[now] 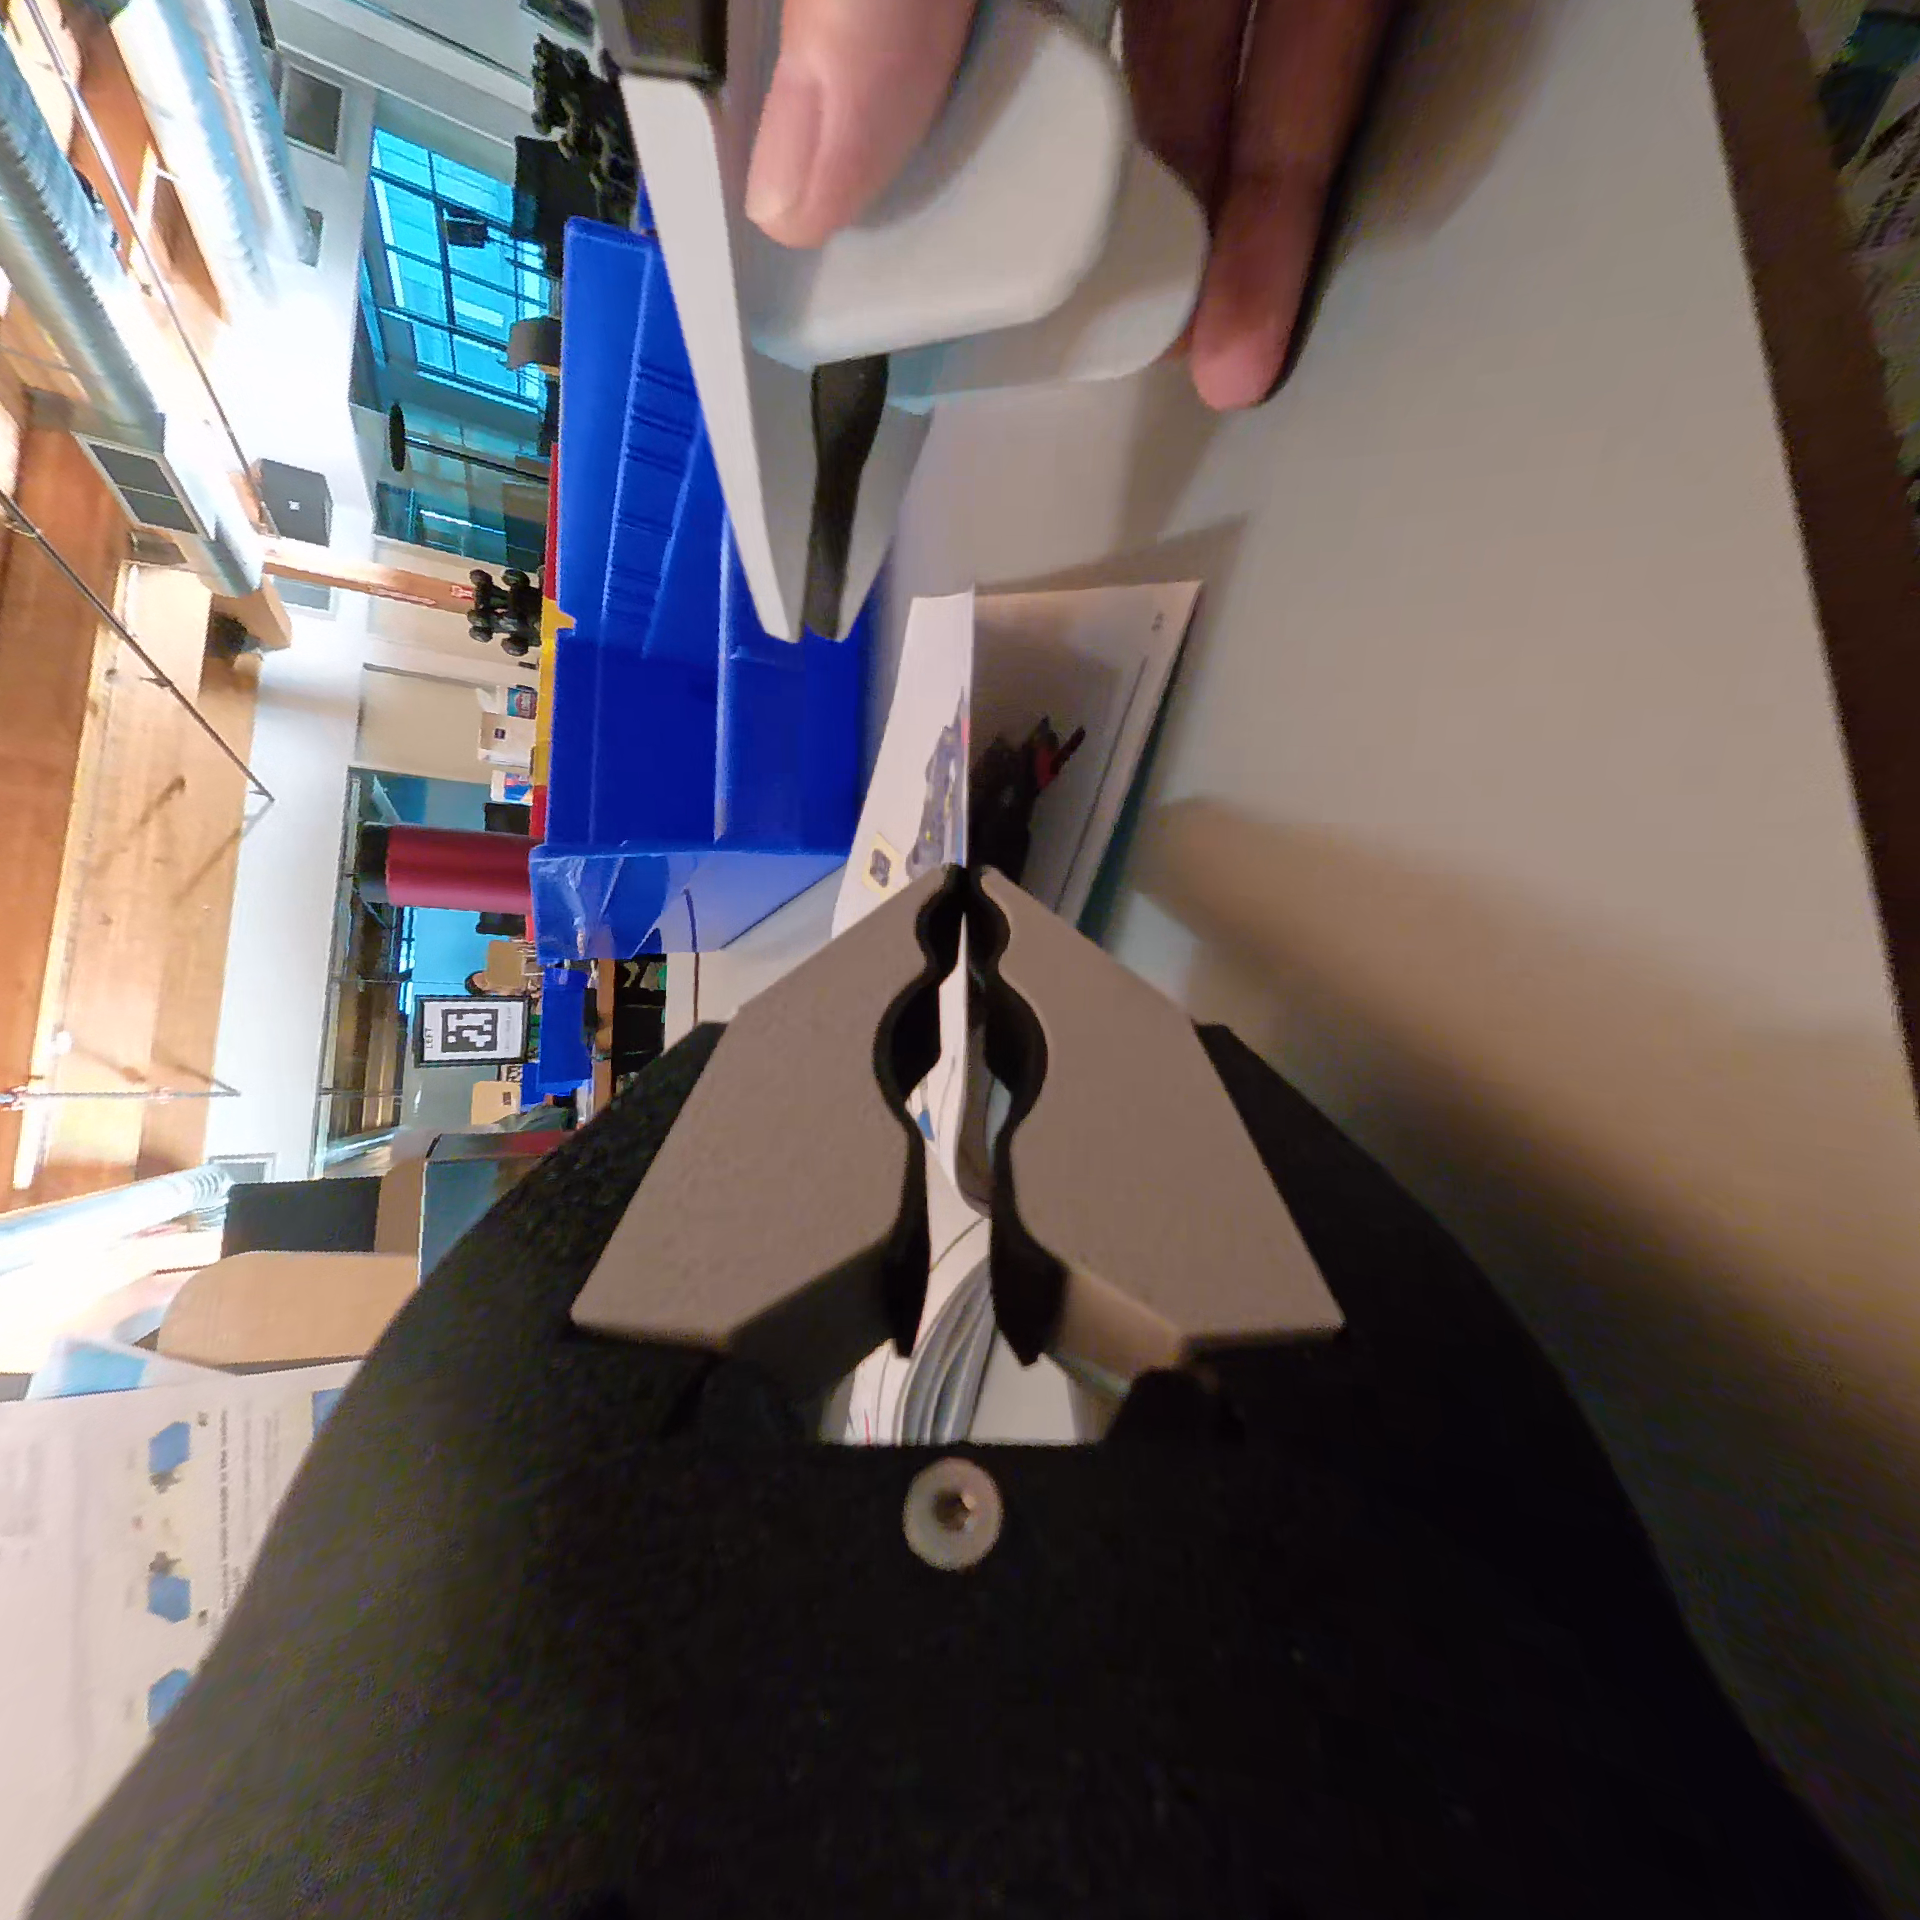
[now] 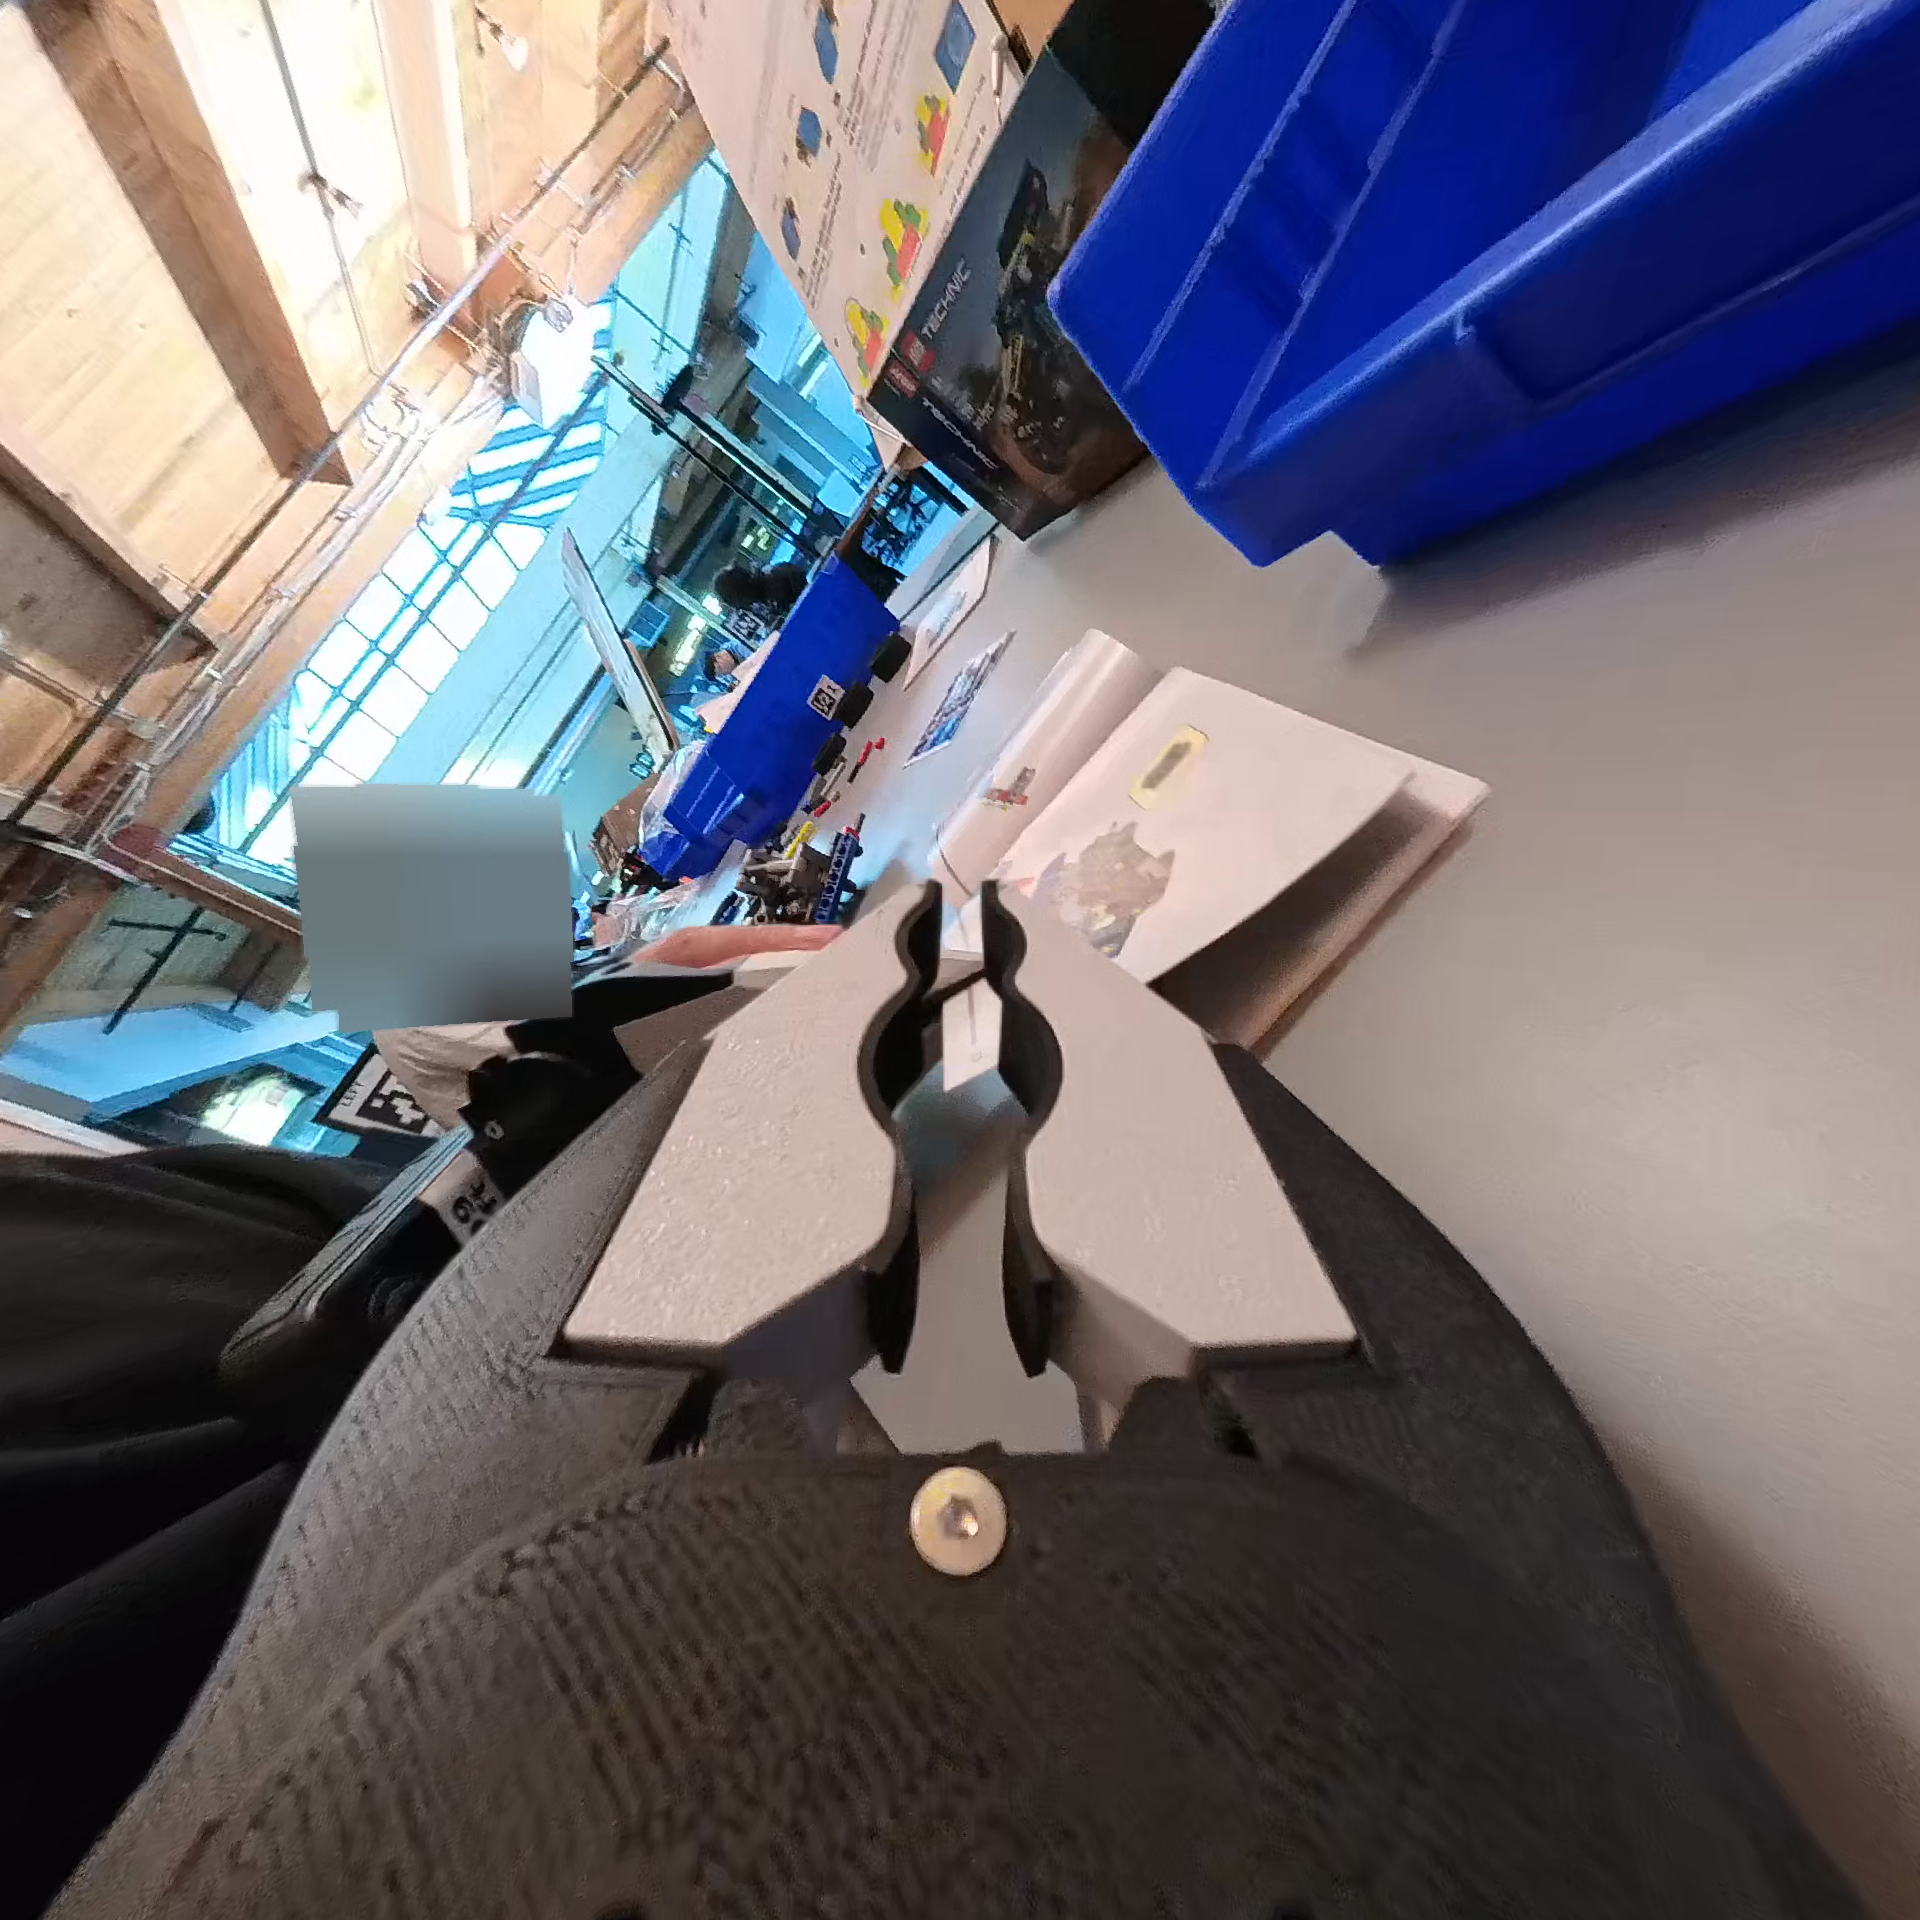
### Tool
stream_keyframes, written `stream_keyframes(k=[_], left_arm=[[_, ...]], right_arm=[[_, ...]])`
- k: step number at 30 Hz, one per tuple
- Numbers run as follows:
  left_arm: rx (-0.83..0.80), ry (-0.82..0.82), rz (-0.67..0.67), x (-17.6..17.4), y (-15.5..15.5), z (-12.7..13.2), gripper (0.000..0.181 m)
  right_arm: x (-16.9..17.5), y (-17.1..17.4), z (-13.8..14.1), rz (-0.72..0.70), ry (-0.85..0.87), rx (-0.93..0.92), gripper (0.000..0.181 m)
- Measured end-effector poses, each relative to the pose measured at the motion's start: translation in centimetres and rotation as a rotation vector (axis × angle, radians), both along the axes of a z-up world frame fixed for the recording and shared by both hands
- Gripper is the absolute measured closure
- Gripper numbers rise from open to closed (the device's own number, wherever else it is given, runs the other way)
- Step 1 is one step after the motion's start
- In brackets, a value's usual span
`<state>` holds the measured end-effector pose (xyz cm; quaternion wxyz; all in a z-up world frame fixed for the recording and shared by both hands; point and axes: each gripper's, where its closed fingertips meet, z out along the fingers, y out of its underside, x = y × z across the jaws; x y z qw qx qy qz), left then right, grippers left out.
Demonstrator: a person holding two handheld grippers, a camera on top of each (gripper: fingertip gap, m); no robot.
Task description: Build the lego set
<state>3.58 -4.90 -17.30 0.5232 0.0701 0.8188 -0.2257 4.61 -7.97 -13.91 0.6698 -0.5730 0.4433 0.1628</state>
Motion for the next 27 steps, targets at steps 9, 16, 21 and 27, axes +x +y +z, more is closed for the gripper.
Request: stream_keyframes(k=[9,16,21,27], left_arm=[[-0.073,-0.058,0.068,1.3,1.6,2.1,0.181],[-0.049,-0.059,0.059,1.2,1.9,1.9,0.181],[-0.008,0.074,0.044,1.1,2.0,0.0,0.181],[-0.127,0.553,-0.109,-1.1,1.6,-0.5,0.176]], right_arm=[[-1.8,0.0,-0.7,0.089,-0.040,-0.127,0.160],[-1.3,2.1,-1.9,0.109,-0.081,-0.288,0.159],[0.6,1.8,-4.5,0.027,-0.248,-0.685,0.181],[1.2,1.8,-6.1,0.073,-0.470,-1.034,0.181]])
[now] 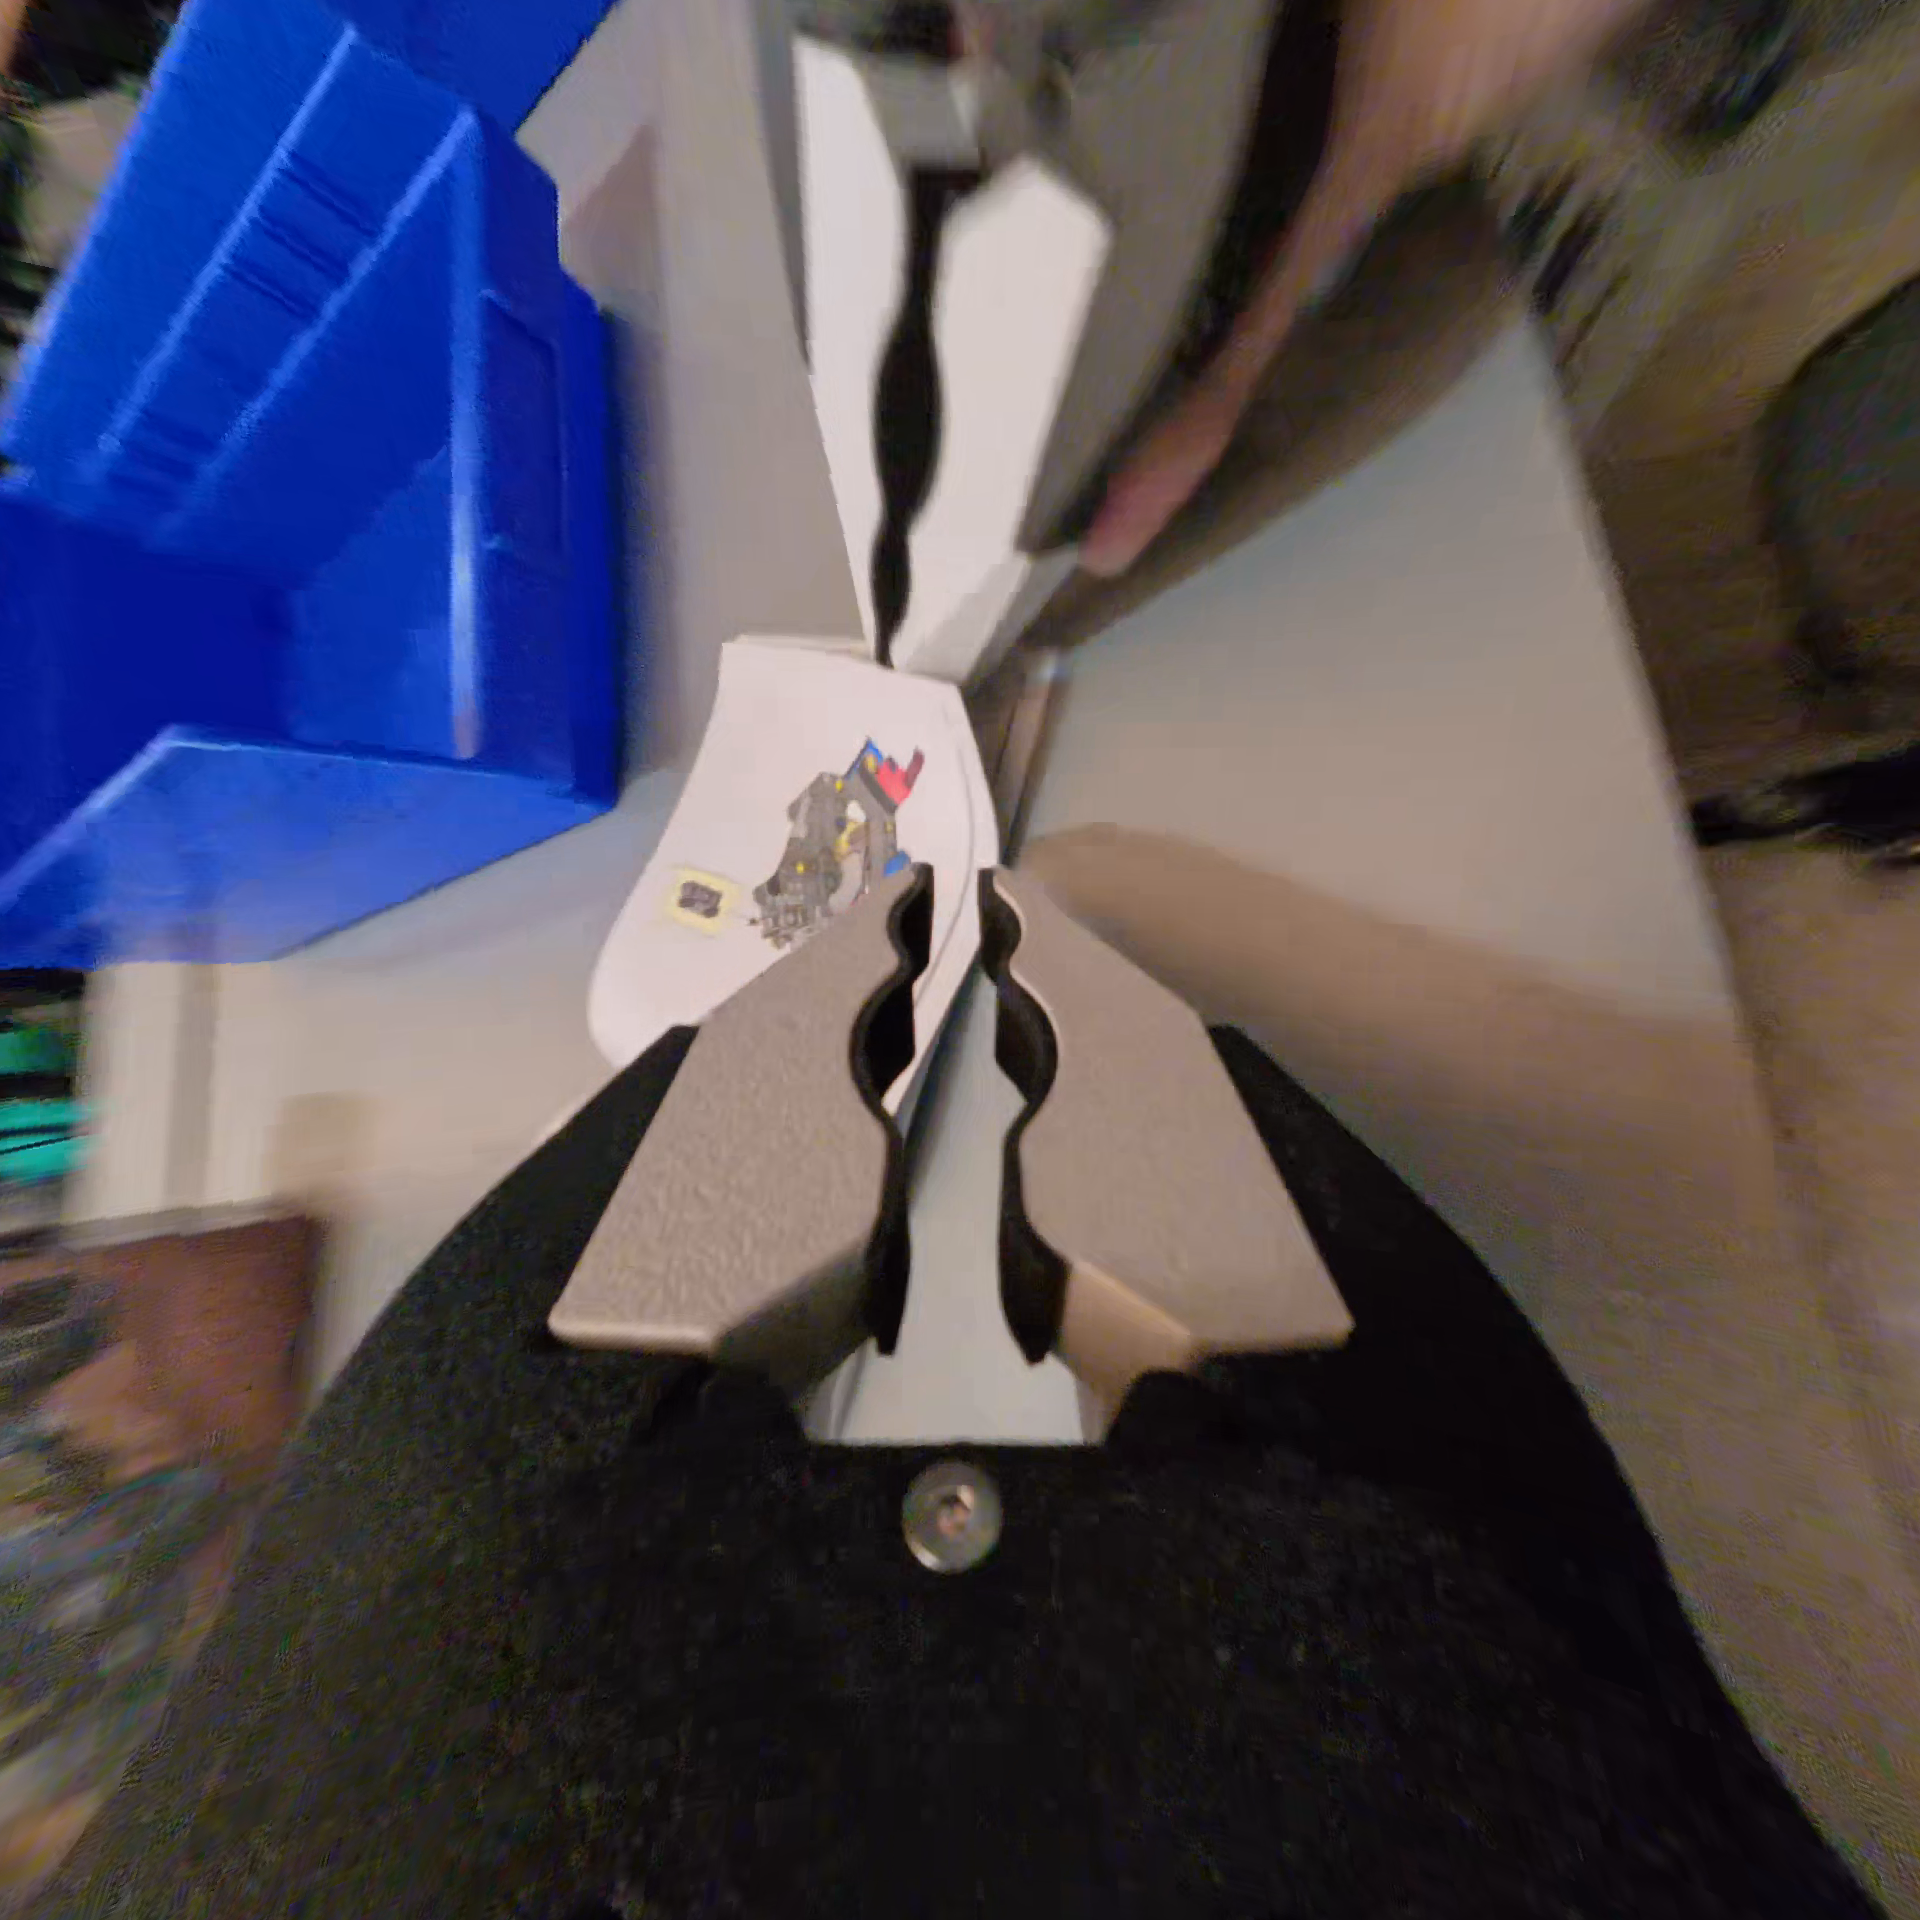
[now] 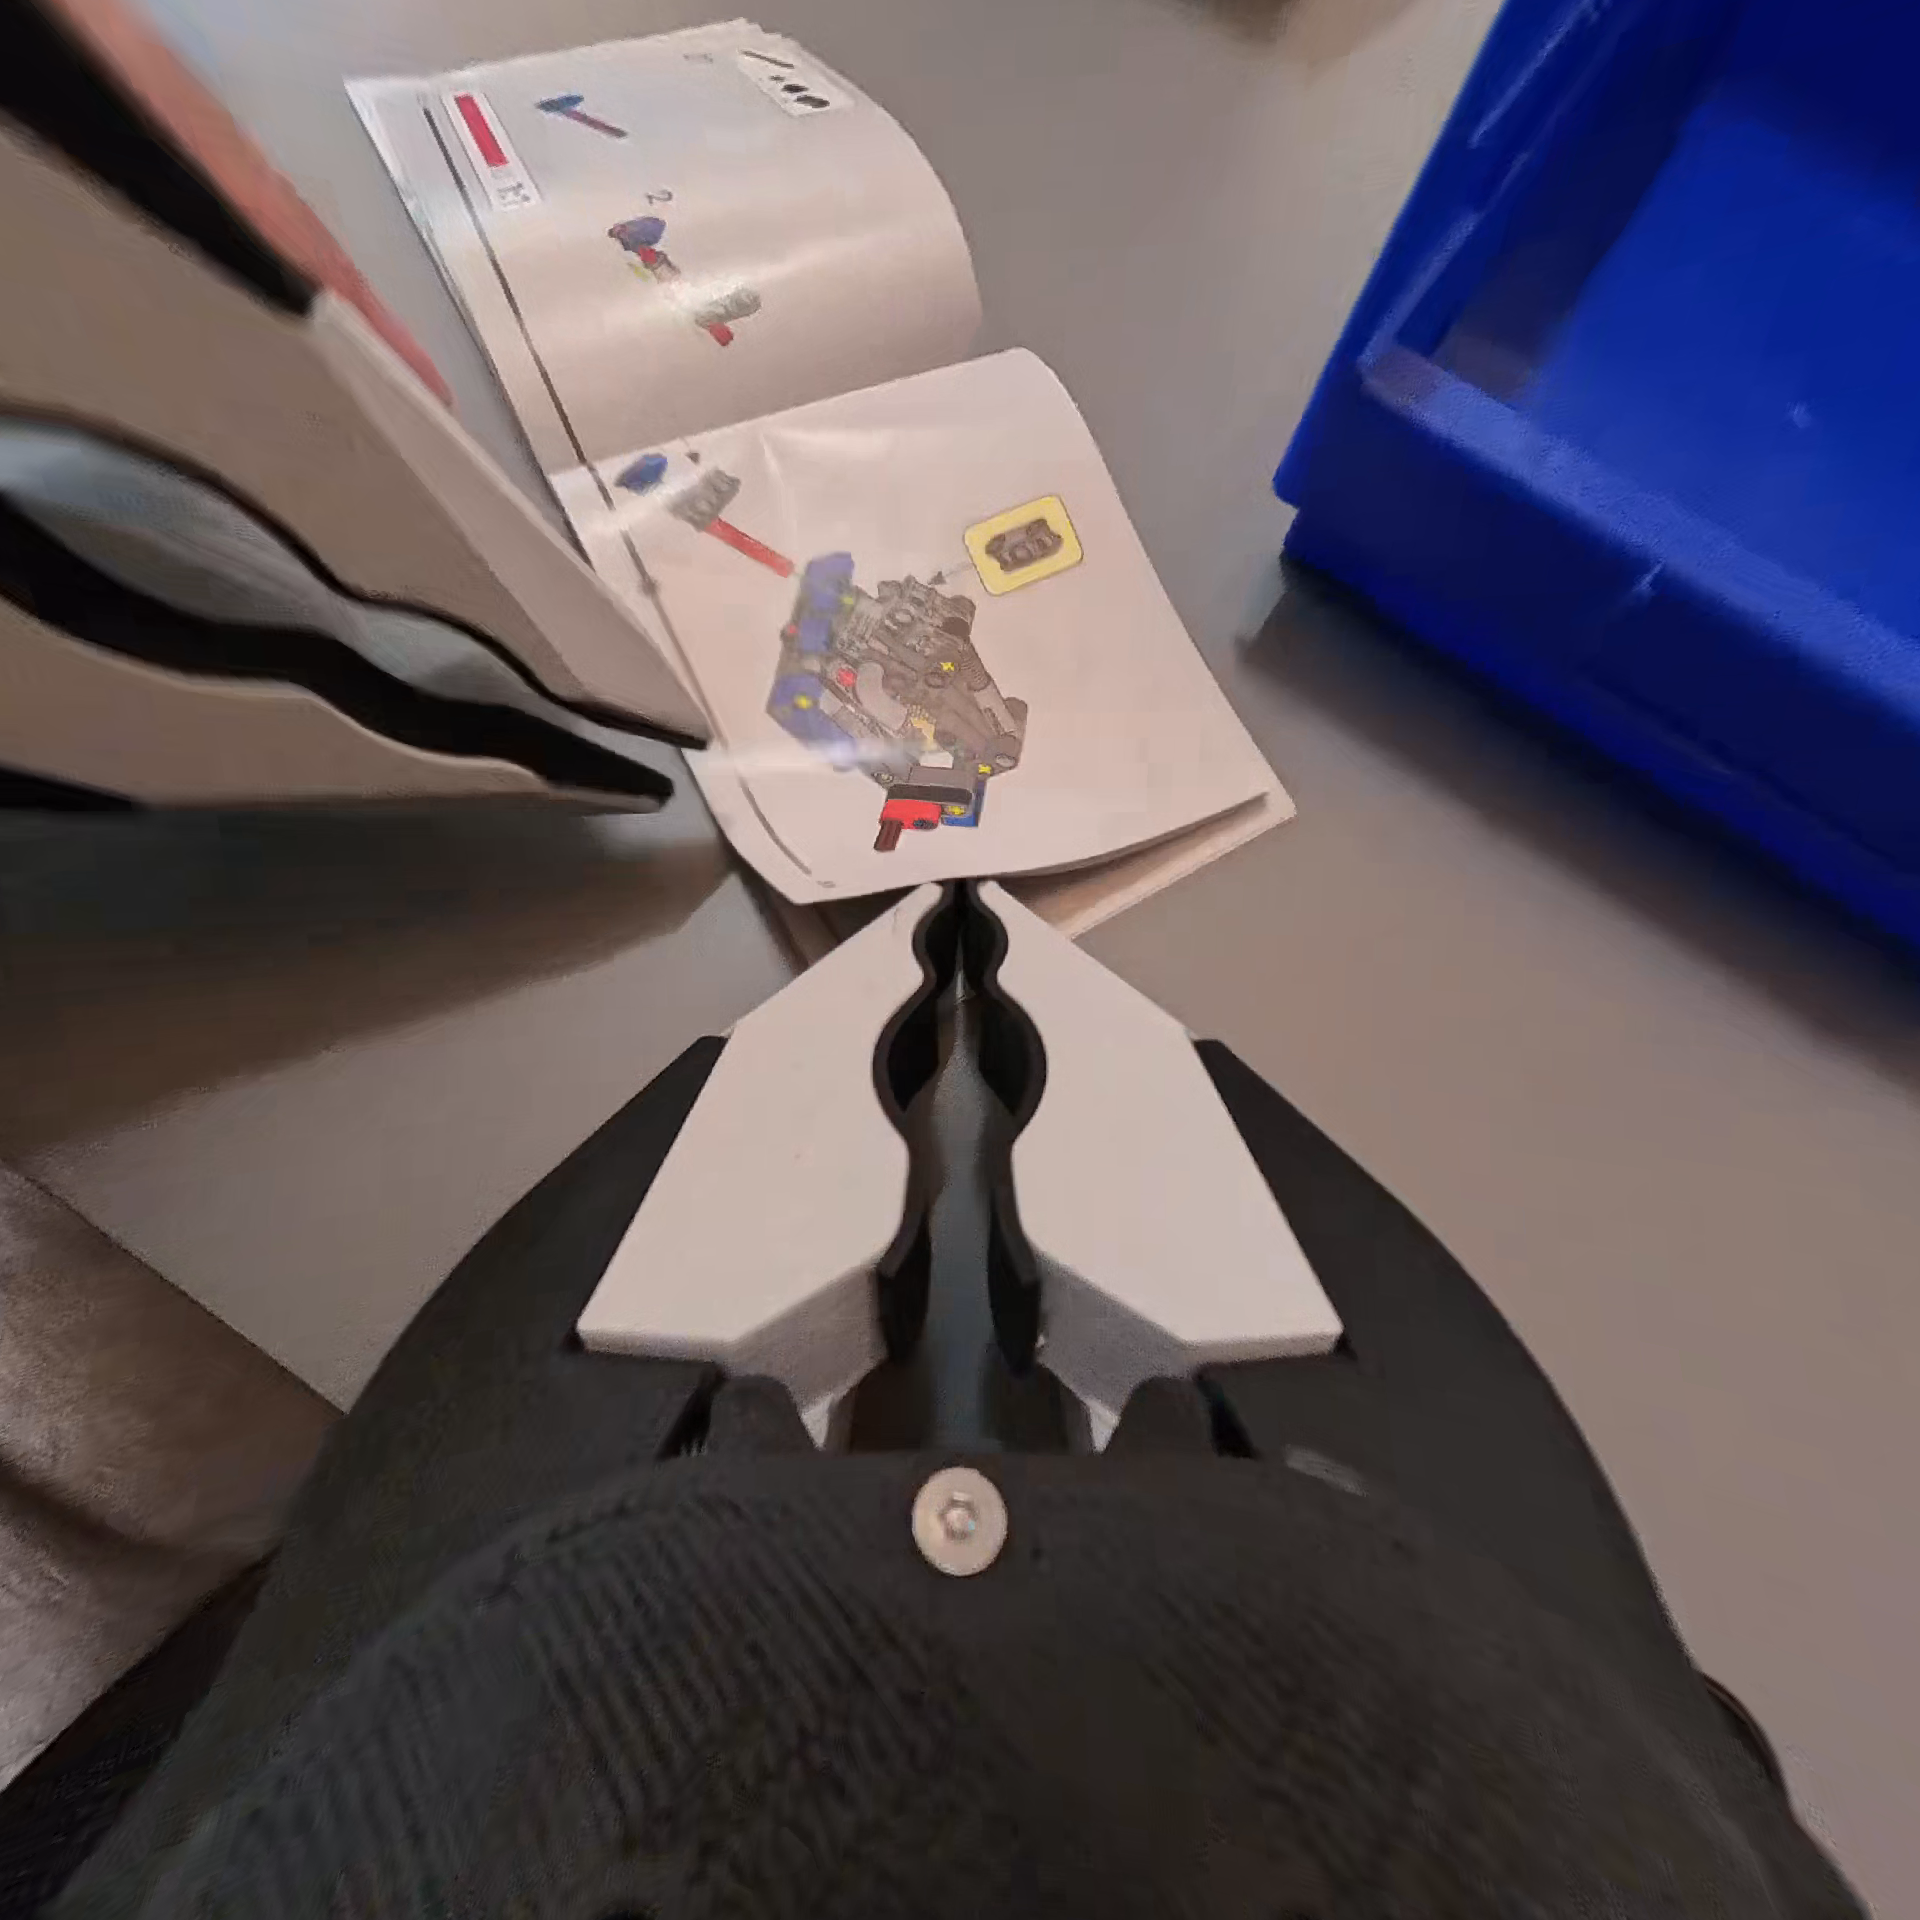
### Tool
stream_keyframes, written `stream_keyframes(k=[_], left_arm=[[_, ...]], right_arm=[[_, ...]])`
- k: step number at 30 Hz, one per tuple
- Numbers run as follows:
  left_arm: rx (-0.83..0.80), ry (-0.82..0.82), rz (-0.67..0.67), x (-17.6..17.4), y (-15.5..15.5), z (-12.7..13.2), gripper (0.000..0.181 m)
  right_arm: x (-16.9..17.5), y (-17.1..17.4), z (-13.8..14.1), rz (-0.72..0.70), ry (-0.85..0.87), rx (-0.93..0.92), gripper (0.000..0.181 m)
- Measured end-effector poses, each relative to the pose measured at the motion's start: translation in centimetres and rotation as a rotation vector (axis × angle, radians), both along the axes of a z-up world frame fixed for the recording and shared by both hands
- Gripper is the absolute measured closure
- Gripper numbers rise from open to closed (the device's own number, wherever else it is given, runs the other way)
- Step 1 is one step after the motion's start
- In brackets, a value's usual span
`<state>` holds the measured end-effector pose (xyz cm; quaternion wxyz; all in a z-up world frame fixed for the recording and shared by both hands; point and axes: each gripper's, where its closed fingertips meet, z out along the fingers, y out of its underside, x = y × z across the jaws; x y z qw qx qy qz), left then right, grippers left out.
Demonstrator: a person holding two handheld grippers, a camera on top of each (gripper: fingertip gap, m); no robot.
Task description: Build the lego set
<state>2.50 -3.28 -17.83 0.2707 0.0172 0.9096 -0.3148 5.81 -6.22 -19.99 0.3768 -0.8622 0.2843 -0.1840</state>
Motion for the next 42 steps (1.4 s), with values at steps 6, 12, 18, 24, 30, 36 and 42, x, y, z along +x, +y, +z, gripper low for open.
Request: stream_keyframes(k=[6,12,18,24,30,36,42], left_arm=[[-0.110,0.275,-0.005,2.5,-0.8,0.6,0.181],[0.103,0.241,-0.085,2.0,-0.3,-2.5,0.181],[0.116,0.251,-0.129,0.5,1.6,-2.5,0.181],[0.187,0.210,-0.109,0.4,2.4,-2.5,0.181],[0.206,0.261,-0.118,-1.0,3.9,-2.5,0.181],[0.106,0.247,-0.109,-1.1,4.1,-2.4,0.181],[0.069,0.260,-0.109,-1.1,4.1,-2.4,0.181]], right_arm=[[0.0,0.0,-0.1,0.008,-0.028,-0.024,0.181],[0.1,-0.2,-0.1,-0.009,-0.065,-0.065,0.181],[0.1,-0.2,-0.2,-0.008,-0.060,-0.058,0.181],[0.1,-0.1,-0.2,0.001,-0.036,-0.034,0.181],[0.2,-0.1,-0.2,0.004,-0.054,-0.050,0.181],[0.2,0.0,-0.2,0.005,-0.031,-0.034,0.181],[2.5,-0.1,1.1,0.016,-0.146,-0.103,0.181]])
